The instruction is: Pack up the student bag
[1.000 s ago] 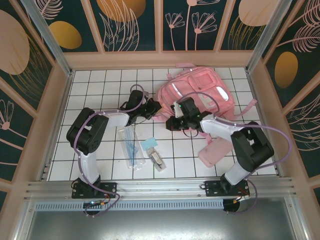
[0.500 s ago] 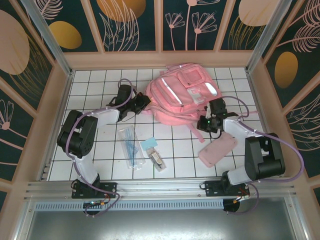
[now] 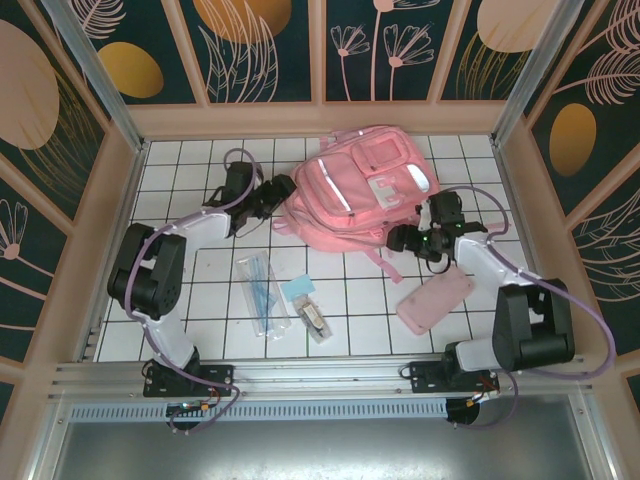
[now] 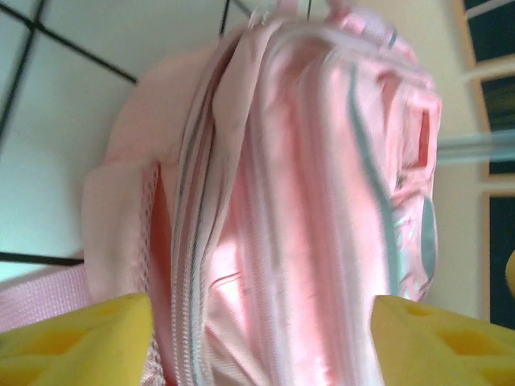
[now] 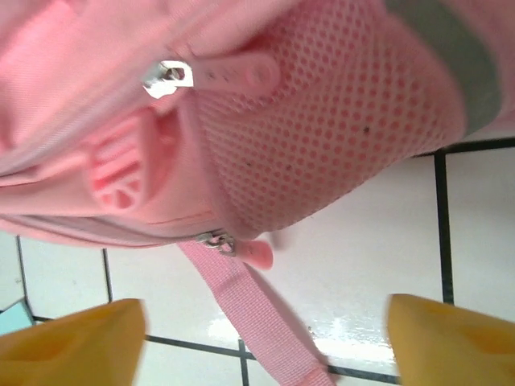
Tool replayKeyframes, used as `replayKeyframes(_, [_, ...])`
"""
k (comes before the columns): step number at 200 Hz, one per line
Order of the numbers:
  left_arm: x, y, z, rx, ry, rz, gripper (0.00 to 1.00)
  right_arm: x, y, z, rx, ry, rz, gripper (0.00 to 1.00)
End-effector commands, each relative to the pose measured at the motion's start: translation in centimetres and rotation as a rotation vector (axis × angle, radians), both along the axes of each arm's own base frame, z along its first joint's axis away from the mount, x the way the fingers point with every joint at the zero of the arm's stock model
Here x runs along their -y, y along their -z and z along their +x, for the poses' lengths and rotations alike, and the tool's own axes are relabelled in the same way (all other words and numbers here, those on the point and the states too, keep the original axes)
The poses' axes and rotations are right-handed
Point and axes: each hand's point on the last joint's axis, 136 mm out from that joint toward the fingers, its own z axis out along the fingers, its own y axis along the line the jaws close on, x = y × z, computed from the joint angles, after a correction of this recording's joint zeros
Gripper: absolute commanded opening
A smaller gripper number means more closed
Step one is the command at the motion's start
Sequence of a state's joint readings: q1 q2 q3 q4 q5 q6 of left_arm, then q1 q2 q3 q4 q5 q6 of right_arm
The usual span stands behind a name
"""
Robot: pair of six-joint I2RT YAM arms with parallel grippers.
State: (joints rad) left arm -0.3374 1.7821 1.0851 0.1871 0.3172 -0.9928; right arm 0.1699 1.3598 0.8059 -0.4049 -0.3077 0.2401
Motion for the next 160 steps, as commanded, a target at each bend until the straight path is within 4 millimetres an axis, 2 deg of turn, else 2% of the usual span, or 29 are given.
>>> replayKeyframes(1, [-1.0,-5.4,0.0,0.130,-0.010,0.054,0.76,0.5,-3.1,0.8,0.082,0.015,-0.014,0.95])
replayKeyframes(6, [-1.2,-5.7,-0.3,0.133,-0.015,0.065,0.76,0.6,-3.5,1.0,0.096,0.019,-0.018,0.99])
replayKeyframes(27, [-1.2,-6.9,-1.3,0.152,-0.019,0.077,0.75,0.6,-5.3,2.6,0.170,0.046,0.017,0.99])
replayKeyframes(58, [1.3,-7.1,-2.3,0.154,0.014,0.085,0.73,1.0,-7.1,5.2,0.250,0.099,0.078,0.99])
replayKeyframes(63, [1.7,-6.8,-2.4,0.152,0.020,0.090,0.73,0.7,-7.4,5.5,0.261,0.087,0.091,0.94])
replayKeyframes(80, [3.4,-5.3,-2.6,0.123,0.046,0.097,0.73,-0.9,-7.7,6.2,0.274,0.030,0.162,0.67])
replayKeyframes(89, [3.9,-4.5,-2.5,0.107,0.051,0.076,0.73,-1.6,-7.3,6.5,0.252,0.004,0.180,0.57])
replayKeyframes(97, [4.1,-3.8,-2.4,0.096,0.044,0.054,0.74,-2.2,-6.6,6.6,0.226,-0.019,0.182,0.54])
replayKeyframes(113, [4.1,-3.5,-2.0,0.104,0.022,0.026,0.75,-3.3,-5.1,6.7,0.193,-0.049,0.164,0.55])
replayKeyframes(115, [4.2,-2.4,-1.9,0.086,0.021,0.032,0.75,-3.5,-5.1,6.7,0.192,-0.051,0.162,0.56])
replayKeyframes(118, [4.2,-2.0,-1.8,0.078,0.018,0.030,0.75,-3.6,-4.8,6.7,0.189,-0.051,0.161,0.56])
replayKeyframes(129, [4.6,-1.3,-1.5,0.077,0.018,0.010,0.76,-4.0,-4.0,6.7,0.177,-0.055,0.143,0.59])
replayKeyframes(160, [5.3,1.5,-1.2,0.031,0.034,0.003,0.76,-2.8,-2.0,7.2,0.158,-0.014,0.051,0.60])
